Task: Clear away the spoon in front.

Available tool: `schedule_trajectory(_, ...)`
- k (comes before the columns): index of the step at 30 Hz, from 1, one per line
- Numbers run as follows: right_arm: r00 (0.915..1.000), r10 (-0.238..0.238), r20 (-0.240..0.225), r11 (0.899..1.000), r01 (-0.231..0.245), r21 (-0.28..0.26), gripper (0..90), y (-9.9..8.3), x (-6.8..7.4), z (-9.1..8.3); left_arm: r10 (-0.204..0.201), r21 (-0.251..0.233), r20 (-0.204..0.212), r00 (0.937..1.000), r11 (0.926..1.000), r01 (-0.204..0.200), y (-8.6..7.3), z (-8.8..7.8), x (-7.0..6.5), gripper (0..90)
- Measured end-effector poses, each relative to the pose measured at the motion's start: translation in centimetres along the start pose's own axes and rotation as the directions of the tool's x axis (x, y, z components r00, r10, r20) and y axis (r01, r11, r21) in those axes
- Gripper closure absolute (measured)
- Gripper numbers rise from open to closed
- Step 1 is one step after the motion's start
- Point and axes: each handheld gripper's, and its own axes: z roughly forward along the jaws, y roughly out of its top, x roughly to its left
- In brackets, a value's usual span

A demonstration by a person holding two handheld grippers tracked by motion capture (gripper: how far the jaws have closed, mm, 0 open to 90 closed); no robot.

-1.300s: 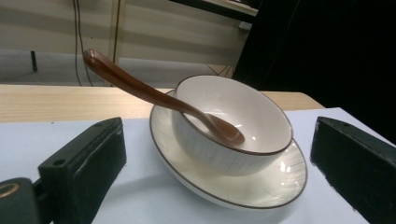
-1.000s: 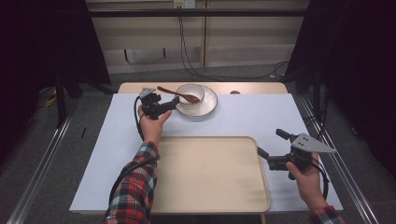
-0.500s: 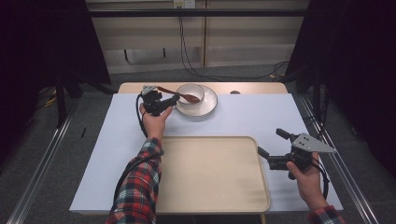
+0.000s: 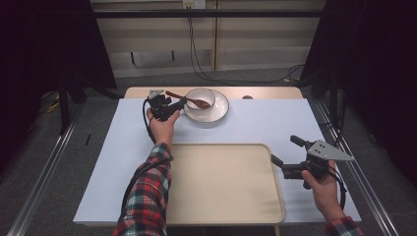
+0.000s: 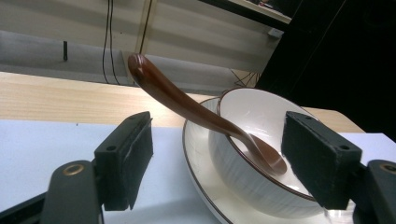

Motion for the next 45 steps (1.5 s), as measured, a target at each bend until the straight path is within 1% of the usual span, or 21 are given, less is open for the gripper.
schedule_trajectory(3, 1.0000, -0.003, -0.005, 1.000, 0.003, 0.001, 1.3, 0.0, 0.0, 0.1, -0.014, -0.009, 0.003, 0.9999, 0.9999, 0.014, -0.1, 0.2, 0.1, 28.9)
schedule_trajectory(6, 1.0000, -0.007, -0.003, 1.000, 0.007, 0.004, 1.3, 0.0, 0.0, 0.1, -0.016, -0.007, -0.015, 0.9998, 0.9998, 0.016, -0.1, 0.4, 0.1, 32.1)
schedule_trajectory(9, 0.9999, -0.003, -0.010, 1.000, 0.004, 0.004, 1.3, 0.0, 0.0, 0.1, -0.019, -0.010, -0.007, 0.9998, 0.9998, 0.019, -0.1, 0.5, 0.3, 34.4)
schedule_trajectory(11, 0.9999, -0.003, -0.011, 1.000, 0.003, 0.003, 1.3, -0.1, 0.0, 0.2, -0.024, -0.006, -0.022, 0.9995, 0.9997, 0.024, -0.2, 0.7, 0.3, 35.0)
schedule_trajectory(13, 0.9999, -0.008, -0.008, 1.000, 0.008, 0.005, 1.3, -0.1, 0.0, 0.2, -0.028, -0.002, -0.023, 0.9993, 0.9996, 0.028, -0.3, 0.8, 0.4, 41.5)
schedule_trajectory(15, 0.9999, -0.004, -0.013, 1.000, 0.004, 0.002, 1.3, -0.1, 0.0, 0.2, -0.034, -0.011, -0.024, 0.9991, 0.9994, 0.034, -0.3, 1.0, 0.5, 43.5)
schedule_trajectory(18, 0.9999, -0.007, -0.013, 1.000, 0.007, 0.003, 1.3, -0.1, 0.0, 0.2, -0.046, -0.007, -0.020, 0.9987, 0.9989, 0.046, -0.4, 1.1, 0.5, 45.7)
schedule_trajectory(19, 0.9999, -0.005, -0.010, 1.000, 0.005, 0.003, 1.3, -0.1, 0.0, 0.2, -0.056, -0.021, -0.012, 0.9984, 0.9982, 0.056, -0.3, 1.2, 0.4, 48.4)
schedule_trajectory(21, 0.9999, -0.002, -0.012, 1.000, 0.002, 0.002, 1.3, -0.1, 0.0, 0.2, -0.050, -0.019, -0.010, 0.9987, 0.9986, 0.050, -0.3, 1.3, 0.5, 50.0)
schedule_trajectory(23, 0.9999, -0.007, -0.014, 1.000, 0.007, 0.006, 1.3, -0.1, 0.0, 0.2, -0.060, -0.019, -0.016, 0.9980, 0.9980, 0.060, -0.3, 1.4, 0.5, 52.4)
schedule_trajectory(27, 0.9999, -0.004, -0.014, 1.000, 0.004, 0.001, 1.3, 0.0, 0.1, 0.2, -0.080, -0.033, -0.008, 0.9968, 0.9963, 0.080, -0.2, 1.5, 0.5, 57.0)
schedule_trajectory(28, 0.9999, -0.004, -0.014, 1.000, 0.004, 0.001, 1.3, 0.0, 0.1, 0.2, -0.079, -0.028, 0.000, 0.9969, 0.9965, 0.079, -0.1, 1.5, 0.5, 57.0)
schedule_trajectory(29, 0.9999, -0.003, -0.013, 1.000, 0.003, 0.001, 1.3, 0.0, 0.0, 0.2, -0.080, -0.030, 0.011, 0.9967, 0.9963, 0.080, 0.0, 1.5, 0.5, 60.4)
schedule_trajectory(31, 0.9998, -0.004, -0.018, 1.000, 0.004, 0.004, 1.3, 0.0, 0.0, 0.2, -0.082, -0.030, 0.013, 0.9966, 0.9962, 0.082, 0.1, 1.5, 0.4, 61.5)
schedule_trajectory(35, 0.9999, 0.002, -0.013, 1.000, -0.002, 0.000, 1.4, 0.0, 0.1, 0.2, -0.101, -0.047, 0.034, 0.9943, 0.9936, 0.103, 0.2, 1.5, 0.2, 65.0)
schedule_trajectory(36, 1.0000, 0.002, -0.009, 1.000, -0.002, -0.001, 1.3, 0.0, 0.0, 0.2, -0.096, -0.044, 0.042, 0.9945, 0.9942, 0.098, 0.3, 1.5, 0.1, 67.2)
schedule_trajectory(37, 0.9999, 0.002, -0.015, 1.000, -0.002, -0.002, 1.4, 0.0, 0.0, 0.2, -0.106, -0.058, 0.038, 0.9936, 0.9924, 0.108, 0.3, 1.6, 0.0, 68.6)
schedule_trajectory(38, 0.9999, 0.001, -0.015, 1.000, -0.001, -0.002, 1.3, 0.0, 0.0, 0.2, -0.104, -0.056, 0.055, 0.9930, 0.9926, 0.107, 0.5, 1.5, 0.0, 69.4)
schedule_trajectory(39, 0.9999, 0.002, -0.013, 1.000, -0.002, -0.002, 1.4, 0.0, 0.0, 0.2, -0.104, -0.056, 0.055, 0.9930, 0.9926, 0.107, 0.5, 1.5, 0.0, 70.4)
schedule_trajectory(41, 0.9999, 0.004, -0.014, 1.000, -0.004, 0.000, 1.3, 0.0, 0.1, 0.2, -0.103, -0.063, 0.081, 0.9914, 0.9921, 0.108, 0.7, 1.4, -0.2, 71.5)
schedule_trajectory(45, 0.9999, 0.005, -0.015, 1.000, -0.005, -0.003, 1.4, 0.0, 0.0, 0.2, -0.110, -0.082, 0.102, 0.9887, 0.9895, 0.119, 1.1, 1.4, -0.6, 76.4)
